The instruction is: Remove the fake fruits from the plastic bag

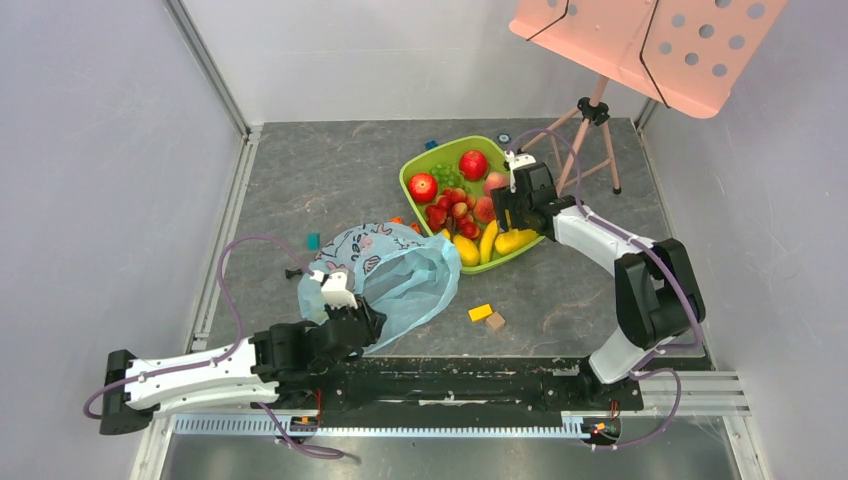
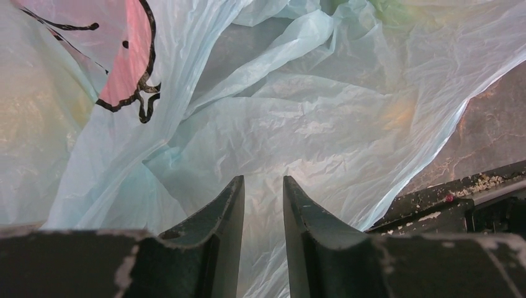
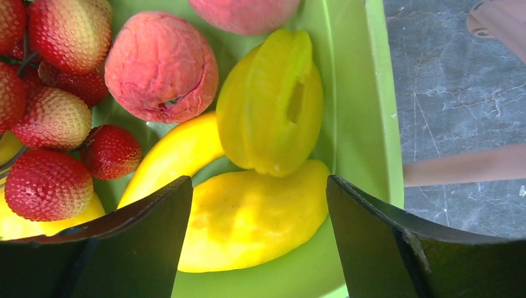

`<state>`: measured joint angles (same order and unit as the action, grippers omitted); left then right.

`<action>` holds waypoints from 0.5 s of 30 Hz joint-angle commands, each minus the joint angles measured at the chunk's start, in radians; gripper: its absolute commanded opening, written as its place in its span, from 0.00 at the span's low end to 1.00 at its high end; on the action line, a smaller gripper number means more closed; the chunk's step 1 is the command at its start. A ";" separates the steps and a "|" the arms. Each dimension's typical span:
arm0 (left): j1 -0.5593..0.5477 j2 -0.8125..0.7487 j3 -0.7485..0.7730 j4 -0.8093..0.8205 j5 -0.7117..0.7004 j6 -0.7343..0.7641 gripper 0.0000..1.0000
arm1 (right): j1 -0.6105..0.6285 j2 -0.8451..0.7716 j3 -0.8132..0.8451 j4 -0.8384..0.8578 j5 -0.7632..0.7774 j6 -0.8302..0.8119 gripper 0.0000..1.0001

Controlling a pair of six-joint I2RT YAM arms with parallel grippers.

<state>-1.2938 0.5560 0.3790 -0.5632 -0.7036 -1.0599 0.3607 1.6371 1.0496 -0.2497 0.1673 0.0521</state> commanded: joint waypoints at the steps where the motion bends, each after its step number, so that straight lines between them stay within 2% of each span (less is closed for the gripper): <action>1: -0.004 -0.017 0.043 -0.022 -0.039 0.032 0.37 | -0.004 -0.062 0.026 0.014 0.029 -0.014 0.83; 5: -0.004 -0.031 0.081 -0.070 -0.063 0.037 0.38 | -0.002 -0.148 0.017 0.004 -0.005 -0.011 0.84; 9: -0.002 -0.020 0.156 -0.121 -0.097 0.068 0.37 | 0.025 -0.311 -0.023 0.039 -0.055 -0.009 0.83; 15: 0.038 0.077 0.298 -0.159 -0.101 0.170 0.28 | 0.218 -0.500 -0.009 0.041 -0.057 -0.014 0.76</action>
<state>-1.2839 0.5774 0.5808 -0.6971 -0.7586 -1.0008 0.4637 1.2251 1.0237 -0.2440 0.1333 0.0513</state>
